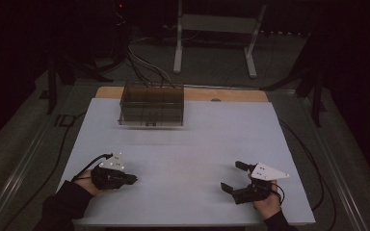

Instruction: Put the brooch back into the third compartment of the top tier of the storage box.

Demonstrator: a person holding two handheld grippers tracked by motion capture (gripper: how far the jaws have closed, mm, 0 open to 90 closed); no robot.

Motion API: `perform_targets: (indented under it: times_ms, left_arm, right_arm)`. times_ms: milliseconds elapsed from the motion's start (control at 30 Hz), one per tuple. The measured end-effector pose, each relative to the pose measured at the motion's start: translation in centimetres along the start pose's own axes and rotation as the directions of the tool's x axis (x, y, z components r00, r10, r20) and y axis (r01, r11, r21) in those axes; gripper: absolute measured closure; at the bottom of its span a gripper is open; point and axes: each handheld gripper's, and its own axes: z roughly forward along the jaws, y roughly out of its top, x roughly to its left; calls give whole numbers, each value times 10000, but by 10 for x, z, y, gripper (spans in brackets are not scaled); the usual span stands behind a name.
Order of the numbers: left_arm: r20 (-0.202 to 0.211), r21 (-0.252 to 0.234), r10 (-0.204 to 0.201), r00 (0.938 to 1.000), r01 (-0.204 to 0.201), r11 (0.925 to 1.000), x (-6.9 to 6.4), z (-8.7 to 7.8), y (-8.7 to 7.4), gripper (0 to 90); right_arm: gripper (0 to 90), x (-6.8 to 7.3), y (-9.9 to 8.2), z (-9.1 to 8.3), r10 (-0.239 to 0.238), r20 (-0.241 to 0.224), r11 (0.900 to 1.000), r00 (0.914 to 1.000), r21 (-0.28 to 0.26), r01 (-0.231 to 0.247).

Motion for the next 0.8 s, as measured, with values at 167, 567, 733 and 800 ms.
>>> perform_targets:
  times_ms: [167, 567, 733, 800]
  left_arm:
    - [-23, -4, -97, 10000, 97, 10000, 0, 0, 5, 873]
    - [-228, -302, -368, 9991, 361, 9989, -1, -9, 17, 873]
    - [-196, -483, -507, 9985, 497, 9976, 0, -11, 22, 873]
    - [-186, -555, -467, 9987, 456, 9974, 0, -12, 25, 873]
  right_arm:
    - [0, 0, 0, 0, -7, 12, 10000, 10000, 7, 7]
    - [0, 0, 0, 0, -21, -29, 10000, 10000, -7, 21]
    - [0, 0, 0, 0, -71, -22, 10000, 10000, -39, 71]
    - [0, 1, 0, 0, -160, -30, 9998, 9999, -96, 159]
